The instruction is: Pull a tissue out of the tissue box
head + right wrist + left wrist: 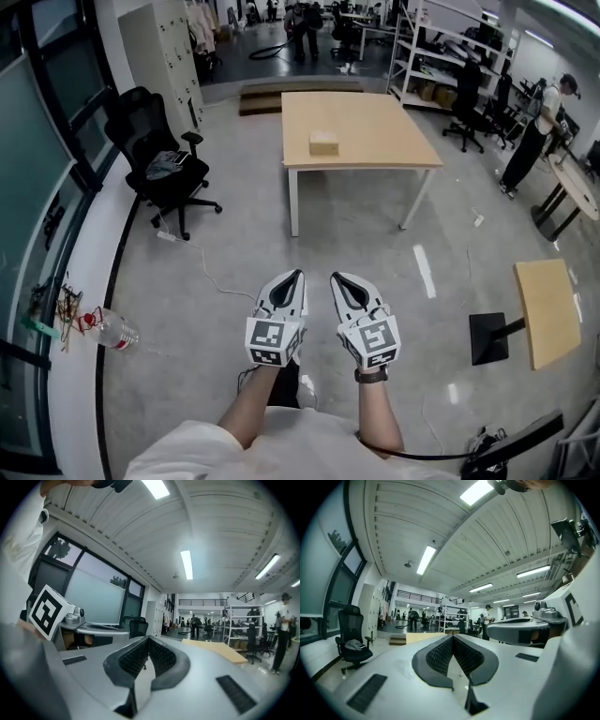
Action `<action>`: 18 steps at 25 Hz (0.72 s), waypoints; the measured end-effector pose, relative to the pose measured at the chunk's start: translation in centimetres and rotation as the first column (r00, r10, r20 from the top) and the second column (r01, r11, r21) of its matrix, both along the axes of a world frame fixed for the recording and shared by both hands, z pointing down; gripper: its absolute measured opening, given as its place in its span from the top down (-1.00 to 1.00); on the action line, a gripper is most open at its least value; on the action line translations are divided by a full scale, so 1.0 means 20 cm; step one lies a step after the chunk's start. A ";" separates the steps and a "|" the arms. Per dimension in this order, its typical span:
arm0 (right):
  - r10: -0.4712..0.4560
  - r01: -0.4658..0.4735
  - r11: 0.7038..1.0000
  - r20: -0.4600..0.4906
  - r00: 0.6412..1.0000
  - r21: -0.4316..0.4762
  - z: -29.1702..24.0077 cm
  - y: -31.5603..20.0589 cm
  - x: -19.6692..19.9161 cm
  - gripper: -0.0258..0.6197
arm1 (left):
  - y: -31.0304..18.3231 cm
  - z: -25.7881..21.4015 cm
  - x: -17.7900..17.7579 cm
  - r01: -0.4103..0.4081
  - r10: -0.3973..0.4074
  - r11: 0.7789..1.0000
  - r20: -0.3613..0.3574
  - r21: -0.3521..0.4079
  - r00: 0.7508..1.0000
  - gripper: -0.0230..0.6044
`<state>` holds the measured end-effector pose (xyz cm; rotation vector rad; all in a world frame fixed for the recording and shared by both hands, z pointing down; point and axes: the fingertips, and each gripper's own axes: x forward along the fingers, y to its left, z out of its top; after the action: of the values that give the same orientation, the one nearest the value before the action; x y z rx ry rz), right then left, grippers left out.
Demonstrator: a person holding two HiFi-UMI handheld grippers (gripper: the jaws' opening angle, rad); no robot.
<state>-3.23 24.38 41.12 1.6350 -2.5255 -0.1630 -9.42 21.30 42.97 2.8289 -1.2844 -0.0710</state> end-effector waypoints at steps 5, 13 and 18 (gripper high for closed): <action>0.019 -0.019 1.000 0.009 1.000 0.002 0.02 -0.51 0.10 0.92 | -0.50 -0.06 0.12 -0.007 0.006 0.997 0.021 0.077 1.000 0.93; -0.018 0.018 1.000 0.034 0.999 -0.007 -0.08 -1.38 0.11 0.92 | -1.37 -0.21 0.21 0.033 -0.033 0.997 -0.006 0.075 0.999 0.93; 0.036 -0.013 0.993 0.198 0.980 -0.116 0.09 -1.68 0.33 0.92 | -1.71 -0.15 0.24 0.041 -0.041 0.999 -0.007 0.033 0.999 0.93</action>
<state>3.29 -9.17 42.83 1.7147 -2.5999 0.1535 -4.62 -12.81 40.01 2.8272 -1.3532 -0.1035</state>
